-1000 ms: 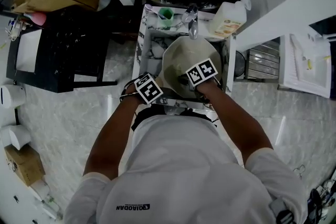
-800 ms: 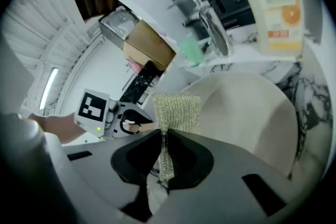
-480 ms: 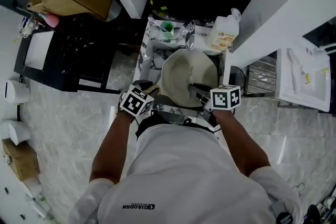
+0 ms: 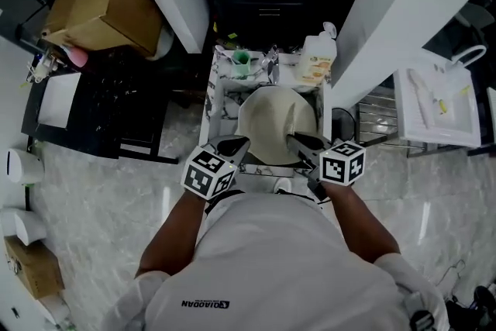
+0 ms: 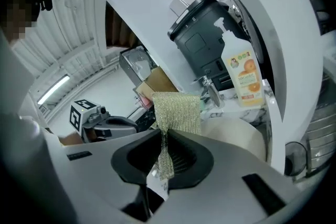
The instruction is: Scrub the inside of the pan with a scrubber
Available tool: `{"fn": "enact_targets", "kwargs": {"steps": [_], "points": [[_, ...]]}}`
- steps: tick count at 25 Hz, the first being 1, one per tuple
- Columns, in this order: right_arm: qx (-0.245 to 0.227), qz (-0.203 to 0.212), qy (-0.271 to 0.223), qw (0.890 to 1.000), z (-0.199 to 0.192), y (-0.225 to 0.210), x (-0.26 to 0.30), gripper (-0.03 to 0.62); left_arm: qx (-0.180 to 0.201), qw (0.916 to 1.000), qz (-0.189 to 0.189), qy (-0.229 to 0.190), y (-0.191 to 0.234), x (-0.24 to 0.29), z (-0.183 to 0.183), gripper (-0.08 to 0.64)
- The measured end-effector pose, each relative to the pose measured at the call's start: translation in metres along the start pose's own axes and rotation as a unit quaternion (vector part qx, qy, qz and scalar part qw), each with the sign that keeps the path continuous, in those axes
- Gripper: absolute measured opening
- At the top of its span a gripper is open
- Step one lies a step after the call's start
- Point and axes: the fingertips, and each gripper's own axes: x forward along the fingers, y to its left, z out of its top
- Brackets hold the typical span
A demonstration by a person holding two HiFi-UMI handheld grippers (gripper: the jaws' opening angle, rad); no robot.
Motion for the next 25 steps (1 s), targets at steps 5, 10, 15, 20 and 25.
{"fn": "enact_targets", "kwargs": {"steps": [5, 10, 15, 20, 25], "points": [[0.002, -0.058, -0.054, 0.997, -0.004, 0.031, -0.007, 0.064, 0.028, 0.9985, -0.04, -0.023, -0.018, -0.037, 0.003, 0.015], [0.006, -0.08, -0.113, 0.99, -0.023, 0.087, 0.001, 0.063, 0.017, 0.9967, -0.044, -0.065, -0.01, -0.092, -0.007, 0.015], [0.0, -0.122, -0.141, 0.982, -0.053, 0.134, -0.005, 0.063, 0.007, 0.9935, -0.079, -0.081, -0.022, -0.132, -0.038, 0.015], [-0.007, -0.145, -0.125, 0.981, -0.091, 0.177, -0.011, 0.063, 0.007, 0.9926, -0.103, -0.064, -0.038, -0.154, -0.075, 0.015], [-0.031, -0.162, -0.113, 0.98, -0.114, 0.198, -0.027, 0.063, 0.024, 0.9922, -0.108, -0.059, -0.053, -0.163, -0.084, 0.015]]}}
